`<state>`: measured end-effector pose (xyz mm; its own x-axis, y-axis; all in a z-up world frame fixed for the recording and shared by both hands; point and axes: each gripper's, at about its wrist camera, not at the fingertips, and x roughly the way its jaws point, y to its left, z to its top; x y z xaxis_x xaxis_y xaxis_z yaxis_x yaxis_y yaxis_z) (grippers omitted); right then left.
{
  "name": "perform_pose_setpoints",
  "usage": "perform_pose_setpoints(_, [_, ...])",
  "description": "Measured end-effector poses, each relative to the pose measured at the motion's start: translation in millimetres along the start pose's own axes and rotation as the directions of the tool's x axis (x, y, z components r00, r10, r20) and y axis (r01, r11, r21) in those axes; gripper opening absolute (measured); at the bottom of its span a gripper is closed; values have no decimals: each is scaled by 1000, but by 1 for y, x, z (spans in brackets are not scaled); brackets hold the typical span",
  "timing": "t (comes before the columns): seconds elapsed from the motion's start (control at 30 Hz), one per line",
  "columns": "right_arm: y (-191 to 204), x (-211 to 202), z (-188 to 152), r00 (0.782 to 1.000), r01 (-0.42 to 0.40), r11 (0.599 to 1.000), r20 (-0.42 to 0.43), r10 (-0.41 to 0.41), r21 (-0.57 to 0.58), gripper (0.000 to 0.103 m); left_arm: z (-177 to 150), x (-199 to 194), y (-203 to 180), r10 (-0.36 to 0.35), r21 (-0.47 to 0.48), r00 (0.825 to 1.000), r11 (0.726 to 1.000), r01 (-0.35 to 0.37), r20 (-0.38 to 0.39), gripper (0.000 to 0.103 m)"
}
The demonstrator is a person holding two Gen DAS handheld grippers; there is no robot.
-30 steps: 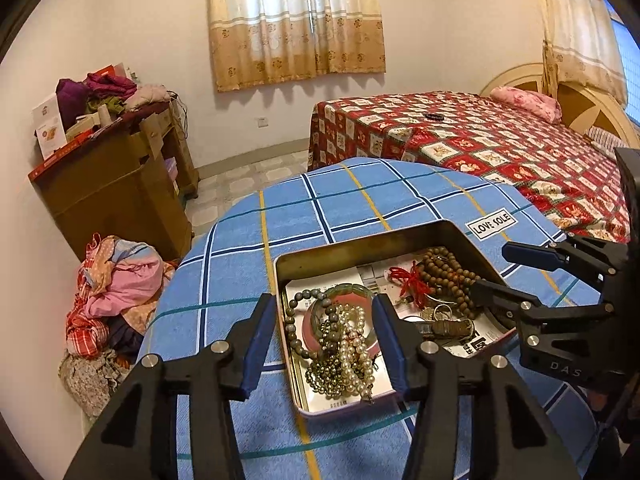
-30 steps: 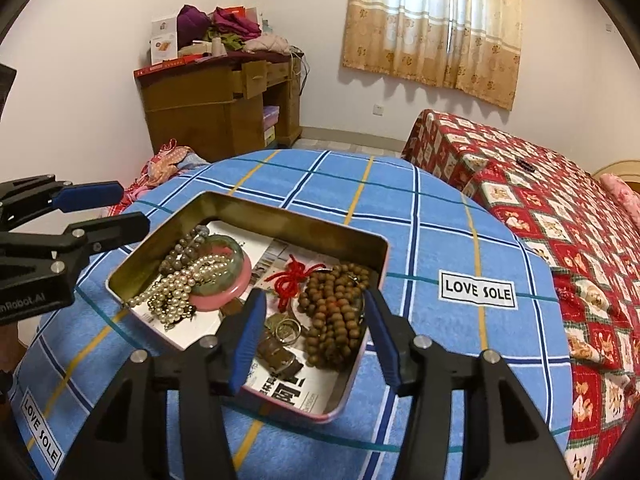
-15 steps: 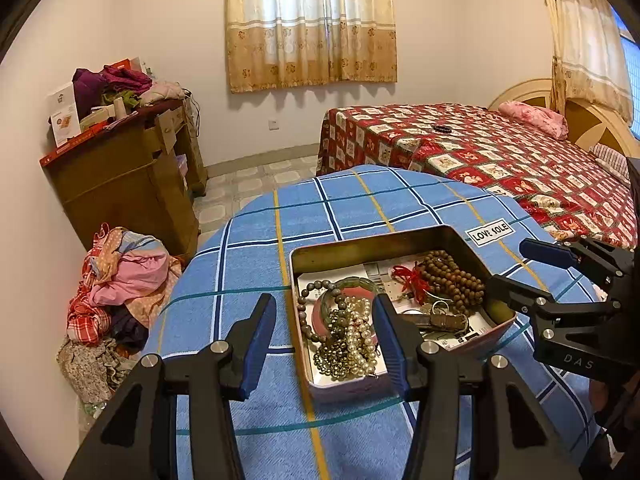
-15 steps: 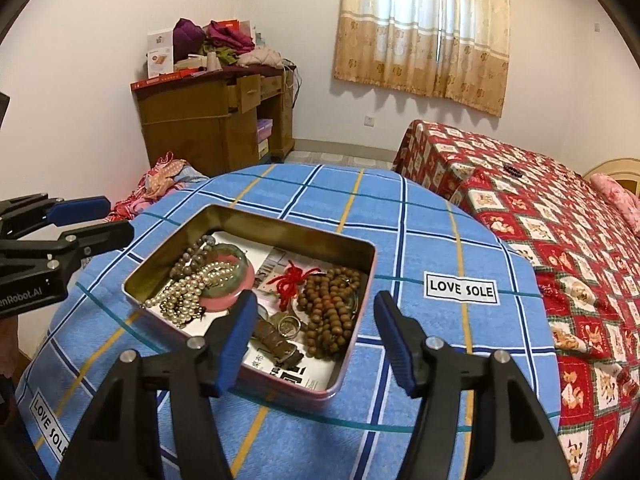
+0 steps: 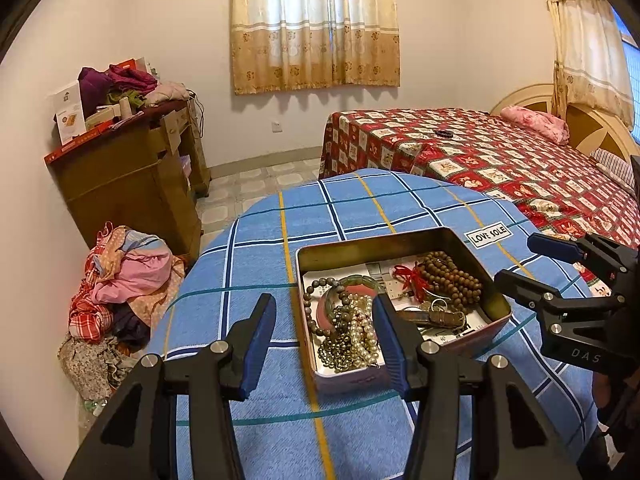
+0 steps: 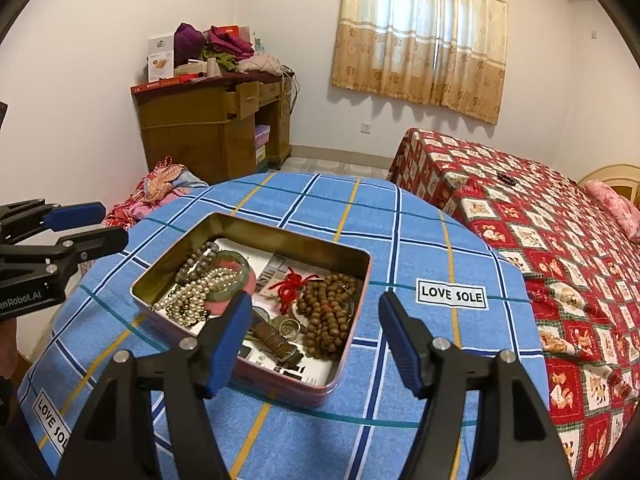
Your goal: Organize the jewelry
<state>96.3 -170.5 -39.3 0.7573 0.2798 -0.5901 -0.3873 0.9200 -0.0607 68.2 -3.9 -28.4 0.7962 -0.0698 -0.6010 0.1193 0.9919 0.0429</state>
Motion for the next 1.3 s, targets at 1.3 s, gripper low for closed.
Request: perform_pose_setpoints(1.3, [-13, -5, -8, 1000, 21, 1000, 4, -21, 9, 79, -6, -5, 2, 25, -15, 1000, 1000, -26, -6, 53])
